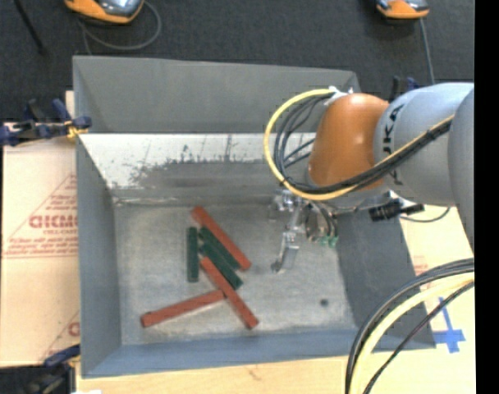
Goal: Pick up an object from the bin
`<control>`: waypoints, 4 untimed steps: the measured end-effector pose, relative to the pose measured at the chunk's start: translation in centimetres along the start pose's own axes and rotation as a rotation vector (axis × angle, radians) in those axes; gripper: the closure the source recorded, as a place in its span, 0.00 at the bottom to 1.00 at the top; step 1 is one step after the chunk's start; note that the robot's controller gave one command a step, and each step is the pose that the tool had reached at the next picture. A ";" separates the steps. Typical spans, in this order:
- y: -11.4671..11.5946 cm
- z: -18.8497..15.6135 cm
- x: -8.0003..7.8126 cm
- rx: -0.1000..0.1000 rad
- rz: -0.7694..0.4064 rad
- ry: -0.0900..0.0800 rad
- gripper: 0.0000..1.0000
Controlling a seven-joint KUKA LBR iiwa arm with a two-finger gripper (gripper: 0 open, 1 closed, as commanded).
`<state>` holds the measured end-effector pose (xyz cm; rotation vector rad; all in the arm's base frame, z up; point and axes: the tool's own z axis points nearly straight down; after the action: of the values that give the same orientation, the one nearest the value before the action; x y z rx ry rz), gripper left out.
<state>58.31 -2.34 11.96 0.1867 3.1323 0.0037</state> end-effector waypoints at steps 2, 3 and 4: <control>10.9 4.7 3.4 0.003 0.011 -0.004 0.00; 11.0 4.2 3.1 -0.001 0.010 -0.012 1.00; 10.9 4.7 3.4 0.002 0.009 -0.003 0.00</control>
Offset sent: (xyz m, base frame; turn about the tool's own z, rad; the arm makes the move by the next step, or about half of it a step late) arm -0.0157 0.0564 -0.0156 0.1445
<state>56.24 8.88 7.29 0.2000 3.1289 0.0003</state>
